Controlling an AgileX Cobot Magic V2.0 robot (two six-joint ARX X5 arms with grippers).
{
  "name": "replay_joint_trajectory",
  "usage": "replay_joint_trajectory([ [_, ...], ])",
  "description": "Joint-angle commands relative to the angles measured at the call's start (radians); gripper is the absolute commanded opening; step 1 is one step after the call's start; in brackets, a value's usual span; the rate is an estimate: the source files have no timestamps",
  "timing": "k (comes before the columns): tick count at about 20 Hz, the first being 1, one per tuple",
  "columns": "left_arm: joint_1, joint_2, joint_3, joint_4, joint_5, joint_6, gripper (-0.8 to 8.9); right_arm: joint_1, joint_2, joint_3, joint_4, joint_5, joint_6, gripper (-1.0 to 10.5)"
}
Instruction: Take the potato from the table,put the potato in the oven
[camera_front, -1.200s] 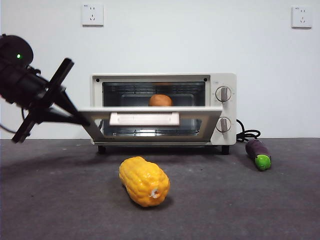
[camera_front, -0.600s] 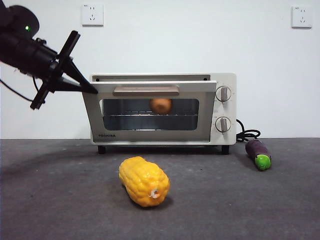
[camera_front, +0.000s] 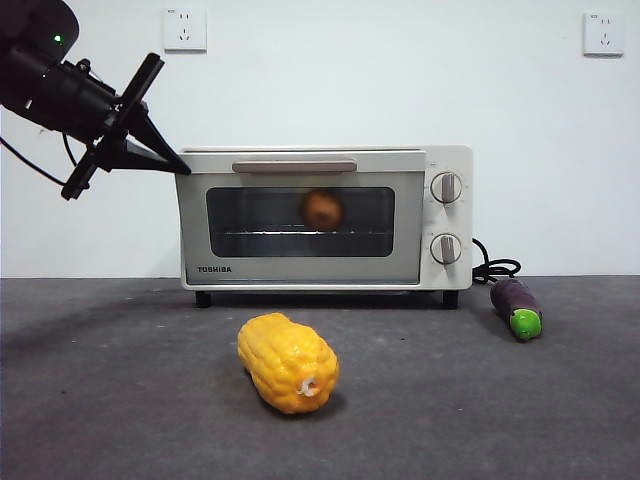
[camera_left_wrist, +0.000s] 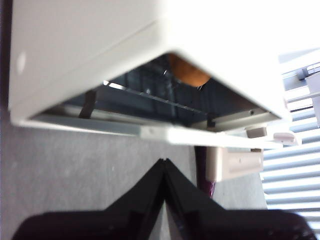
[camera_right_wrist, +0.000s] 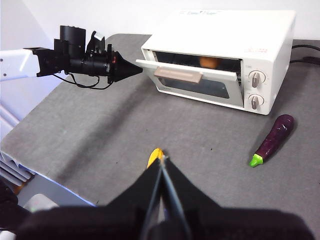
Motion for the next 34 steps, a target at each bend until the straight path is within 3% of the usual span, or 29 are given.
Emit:
replay_joint_trajectory([
  [1, 0.001, 0.006, 0.003, 0.051, -0.007, -0.008, -0.08, 0.002, -0.001, -0.008, -0.022, 0.005, 0.008, 0.0],
  [10, -0.002, 0.006, 0.003, 0.146, -0.008, -0.023, -0.08, 0.002, -0.001, -0.008, -0.022, 0.016, 0.008, 0.0],
  [17, -0.002, -0.001, 0.003, 0.111, 0.103, 0.022, -0.07, 0.002, -0.001, -0.008, -0.022, 0.056, 0.007, 0.0],
  [22, -0.019, -0.065, 0.003, -0.060, 0.047, 0.164, -0.08, 0.002, -0.001, -0.010, -0.022, 0.109, 0.005, 0.0],
  [29, -0.074, -0.253, 0.003, -0.358, -0.116, 0.460, -0.07, 0.002, -0.001, -0.037, -0.022, 0.169, 0.005, 0.0],
  [34, -0.113, -0.425, 0.003, -0.493, -0.211, 0.534, -0.07, 0.002, -0.001, -0.077, -0.022, 0.173, 0.008, 0.0],
])
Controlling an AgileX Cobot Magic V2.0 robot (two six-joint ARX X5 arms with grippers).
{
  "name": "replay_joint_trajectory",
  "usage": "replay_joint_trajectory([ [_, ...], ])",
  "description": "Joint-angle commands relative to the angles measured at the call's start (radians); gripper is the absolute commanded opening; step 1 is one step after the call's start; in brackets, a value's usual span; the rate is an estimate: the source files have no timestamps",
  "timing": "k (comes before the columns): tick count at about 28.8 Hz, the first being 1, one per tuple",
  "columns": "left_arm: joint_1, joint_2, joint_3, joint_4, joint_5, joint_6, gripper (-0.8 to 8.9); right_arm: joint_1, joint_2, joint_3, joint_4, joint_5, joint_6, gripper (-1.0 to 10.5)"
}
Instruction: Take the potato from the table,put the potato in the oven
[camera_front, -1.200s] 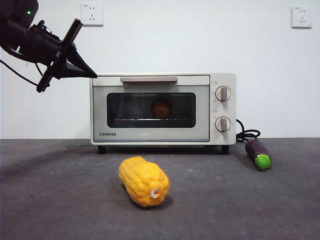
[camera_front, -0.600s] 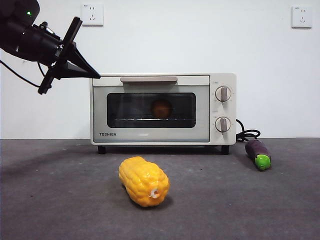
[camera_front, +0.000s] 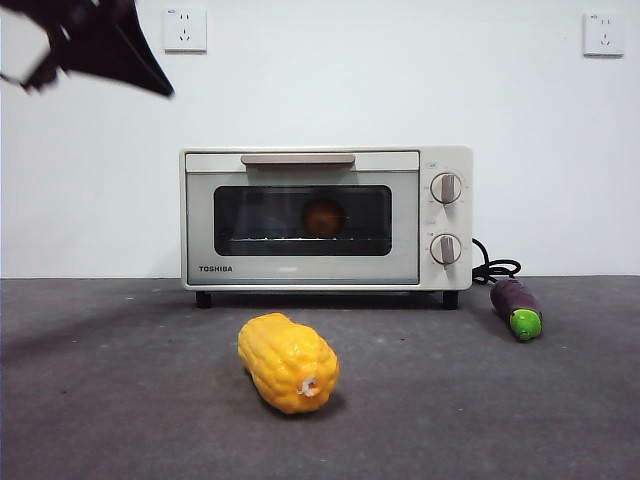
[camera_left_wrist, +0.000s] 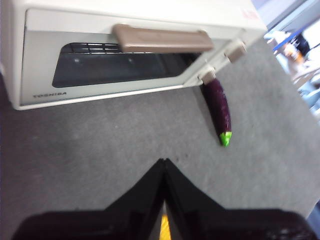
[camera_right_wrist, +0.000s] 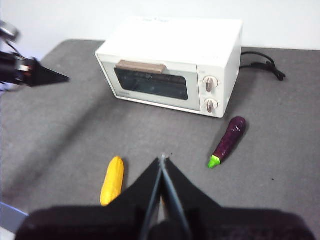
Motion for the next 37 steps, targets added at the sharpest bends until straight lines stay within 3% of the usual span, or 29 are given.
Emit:
replay_joint_trajectory([
  [1, -0.019, -0.103, 0.003, -0.046, -0.049, 0.086, -0.06, 0.002, -0.001, -0.023, -0.022, 0.003, 0.006, 0.0],
  [9, -0.050, -0.356, 0.003, -0.132, -0.122, 0.088, -0.05, 0.002, 0.008, -0.026, -0.021, 0.080, 0.008, 0.0],
  [19, -0.050, -0.537, 0.003, -0.268, -0.121, 0.087, -0.05, 0.002, 0.008, -0.026, -0.021, 0.082, 0.004, 0.0],
  [37, -0.040, -0.465, 0.003, -0.309, -0.142, 0.095, -0.04, 0.002, 0.008, -0.026, -0.021, 0.081, 0.004, 0.0],
])
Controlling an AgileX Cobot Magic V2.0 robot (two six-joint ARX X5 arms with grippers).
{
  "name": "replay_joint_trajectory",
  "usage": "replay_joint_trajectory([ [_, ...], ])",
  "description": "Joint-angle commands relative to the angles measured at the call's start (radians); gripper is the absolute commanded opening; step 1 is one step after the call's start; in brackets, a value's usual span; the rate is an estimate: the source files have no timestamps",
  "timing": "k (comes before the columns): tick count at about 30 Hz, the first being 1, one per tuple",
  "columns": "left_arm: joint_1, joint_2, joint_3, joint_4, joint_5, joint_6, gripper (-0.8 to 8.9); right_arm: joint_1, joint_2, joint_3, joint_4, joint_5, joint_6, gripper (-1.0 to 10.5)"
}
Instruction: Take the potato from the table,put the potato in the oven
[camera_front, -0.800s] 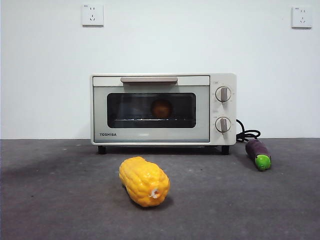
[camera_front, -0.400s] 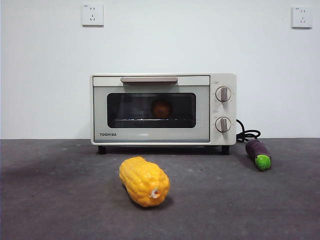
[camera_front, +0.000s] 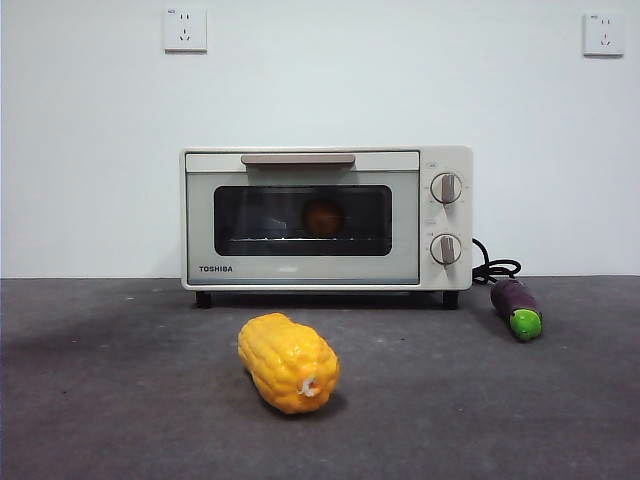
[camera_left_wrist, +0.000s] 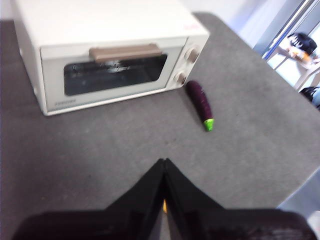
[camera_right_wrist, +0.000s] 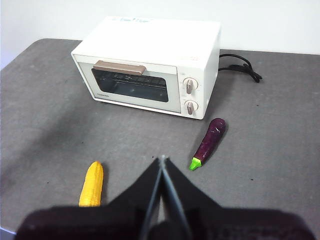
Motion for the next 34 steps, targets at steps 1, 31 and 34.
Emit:
replay_joint_trajectory([
  [1, 0.014, -0.001, 0.003, 0.008, -0.027, 0.055, -0.03, 0.002, 0.002, -0.008, -0.021, 0.002, 0.005, 0.0],
  [31, 0.249, -0.863, -1.278, 0.871, -0.345, 0.200, -0.03, 0.002, 0.002, -0.008, -0.021, 0.002, 0.005, 0.0],
  [34, 0.249, -0.904, -1.294, 0.828, -0.360, 0.201, -0.03, 0.002, 0.002, -0.008, -0.021, 0.002, 0.005, 0.0],
])
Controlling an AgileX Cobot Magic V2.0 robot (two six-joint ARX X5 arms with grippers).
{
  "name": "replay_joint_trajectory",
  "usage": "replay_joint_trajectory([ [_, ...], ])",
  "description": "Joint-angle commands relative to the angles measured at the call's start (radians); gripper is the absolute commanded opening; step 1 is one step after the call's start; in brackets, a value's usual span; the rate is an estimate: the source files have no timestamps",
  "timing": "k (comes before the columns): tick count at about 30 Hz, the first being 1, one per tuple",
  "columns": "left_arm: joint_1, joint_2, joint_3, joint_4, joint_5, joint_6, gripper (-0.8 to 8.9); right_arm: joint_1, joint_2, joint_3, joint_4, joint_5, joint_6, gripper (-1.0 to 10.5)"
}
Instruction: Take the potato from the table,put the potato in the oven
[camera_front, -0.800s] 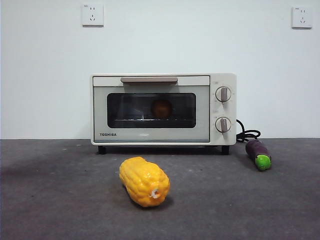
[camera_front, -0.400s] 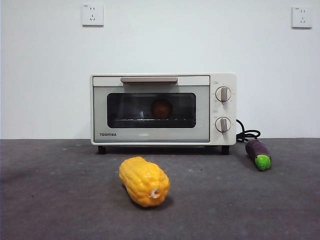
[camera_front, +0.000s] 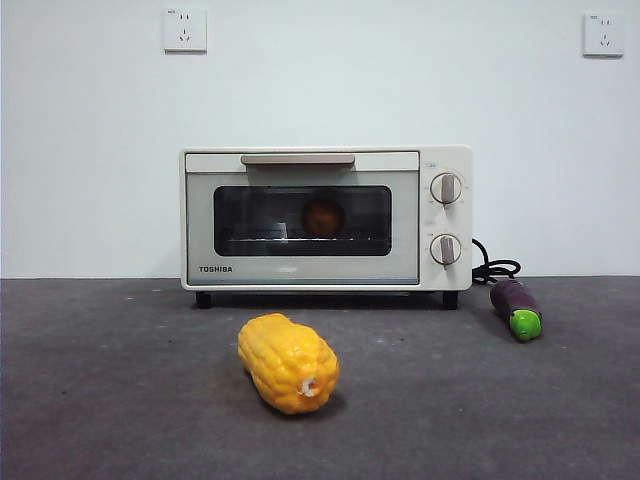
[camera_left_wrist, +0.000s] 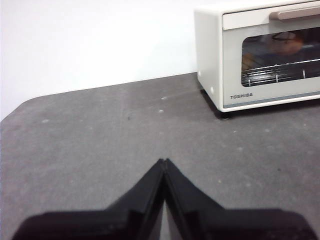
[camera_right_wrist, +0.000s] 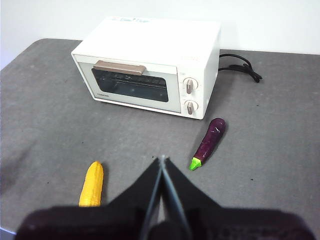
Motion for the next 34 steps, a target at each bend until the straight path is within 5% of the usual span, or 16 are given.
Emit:
replay_joint_trajectory([
  [1, 0.003, -0.033, -0.015, -0.047, -0.024, -0.007, -0.03, 0.002, 0.002, -0.008, -0.021, 0.001, 0.005, 0.0],
  [7, -0.006, -0.050, -0.015, -0.124, -0.092, -0.038, -0.03, 0.002, 0.002, -0.008, -0.021, 0.002, 0.005, 0.0],
  [34, -0.019, -0.012, -0.015, -0.117, -0.081, -0.059, -0.03, 0.002, 0.002, -0.008, -0.021, 0.003, 0.004, 0.0],
])
